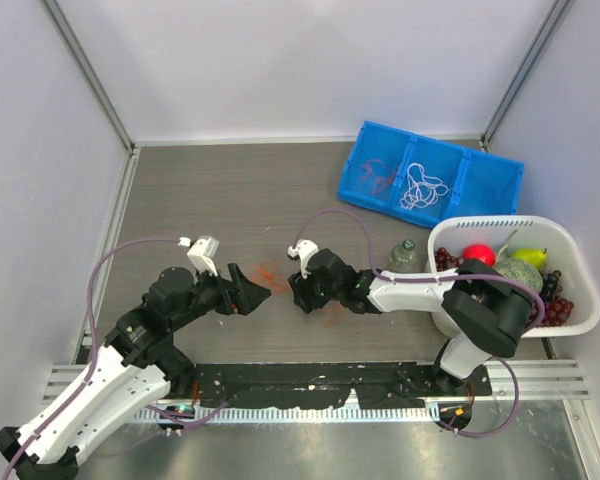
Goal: Untangle the cables
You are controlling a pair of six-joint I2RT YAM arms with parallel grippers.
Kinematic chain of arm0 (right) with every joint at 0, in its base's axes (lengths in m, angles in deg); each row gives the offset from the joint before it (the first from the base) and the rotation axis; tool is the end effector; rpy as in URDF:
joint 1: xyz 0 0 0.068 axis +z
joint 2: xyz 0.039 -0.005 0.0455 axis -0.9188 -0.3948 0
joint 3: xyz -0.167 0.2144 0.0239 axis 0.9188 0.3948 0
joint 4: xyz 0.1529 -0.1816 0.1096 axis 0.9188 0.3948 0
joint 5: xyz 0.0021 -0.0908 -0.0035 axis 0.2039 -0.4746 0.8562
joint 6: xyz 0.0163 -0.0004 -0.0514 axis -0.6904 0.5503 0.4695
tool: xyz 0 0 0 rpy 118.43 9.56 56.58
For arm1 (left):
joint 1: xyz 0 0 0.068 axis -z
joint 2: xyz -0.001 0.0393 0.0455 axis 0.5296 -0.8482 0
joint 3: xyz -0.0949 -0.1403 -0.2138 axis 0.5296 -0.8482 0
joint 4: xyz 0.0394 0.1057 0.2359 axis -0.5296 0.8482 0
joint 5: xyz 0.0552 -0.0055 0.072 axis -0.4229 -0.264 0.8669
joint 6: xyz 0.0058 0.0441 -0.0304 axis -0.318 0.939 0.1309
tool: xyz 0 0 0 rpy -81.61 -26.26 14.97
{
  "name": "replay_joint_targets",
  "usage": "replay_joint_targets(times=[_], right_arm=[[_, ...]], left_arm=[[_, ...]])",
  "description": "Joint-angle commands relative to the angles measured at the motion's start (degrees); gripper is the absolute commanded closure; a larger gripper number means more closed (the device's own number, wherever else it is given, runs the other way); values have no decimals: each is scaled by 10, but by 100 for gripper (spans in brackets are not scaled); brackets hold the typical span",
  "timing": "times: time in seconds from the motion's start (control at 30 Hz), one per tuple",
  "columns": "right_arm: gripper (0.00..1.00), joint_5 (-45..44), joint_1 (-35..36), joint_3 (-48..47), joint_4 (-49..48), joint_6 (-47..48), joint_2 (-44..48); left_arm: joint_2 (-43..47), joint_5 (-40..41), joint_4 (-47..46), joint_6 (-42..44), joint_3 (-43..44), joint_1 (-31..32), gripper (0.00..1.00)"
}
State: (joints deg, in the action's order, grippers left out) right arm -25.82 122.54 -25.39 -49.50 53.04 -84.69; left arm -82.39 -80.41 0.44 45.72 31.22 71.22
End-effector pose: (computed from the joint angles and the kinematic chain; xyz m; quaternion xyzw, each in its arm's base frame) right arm 0.1764 0.2580 0.1664 -0.3353 0.8455 0.2240 0.3500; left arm 0.0977 -0.0843 0.2765 0.0094 0.8270 -0.3950 0.3999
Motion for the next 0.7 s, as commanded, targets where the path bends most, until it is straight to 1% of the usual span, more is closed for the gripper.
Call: replay_joint_targets(times=[0.0,0.03,0.07,0.1,0.13,0.17,0.2,0.23,0.37,0.43,0.5,0.53,0.67], right_arm=[[49,29,1,-4,-48,24,-19],[51,24,2,-1,-48,26,-21],[60,21,2,-1,-43,26,-22],[66,18,2,0,-42,22,-20],[81,15,2,-1,-40,20,-12],[87,15,3,-3,-28,13,-6],[98,16,3,-7,-14,8,14],[99,22,3,-16,1,-2,24],[99,66,3,-30,38,-36,123],[99,88,2,-42,52,-46,163],[99,104,2,-56,60,-47,201],[99,109,0,-62,84,-47,207],[99,125,-4,-98,100,-29,233]], left_arm=[[27,-31,-56,-23,-23,-1,14],[28,-36,-62,-24,-25,-2,15],[29,-40,-72,-25,-26,-2,16],[25,-46,-80,-25,-29,-2,16],[22,-53,-91,-23,-29,-1,17],[16,-60,-104,-18,-27,-2,18],[6,-68,-113,-13,-25,-2,19],[-3,-85,-127,0,-22,-1,21],[-53,-138,-198,65,-6,-2,31],[-72,-153,-244,95,-3,-2,37],[-78,-169,-314,127,-10,-2,42],[-80,-170,-344,138,-17,-2,43],[-105,-164,-431,169,-24,-2,46]])
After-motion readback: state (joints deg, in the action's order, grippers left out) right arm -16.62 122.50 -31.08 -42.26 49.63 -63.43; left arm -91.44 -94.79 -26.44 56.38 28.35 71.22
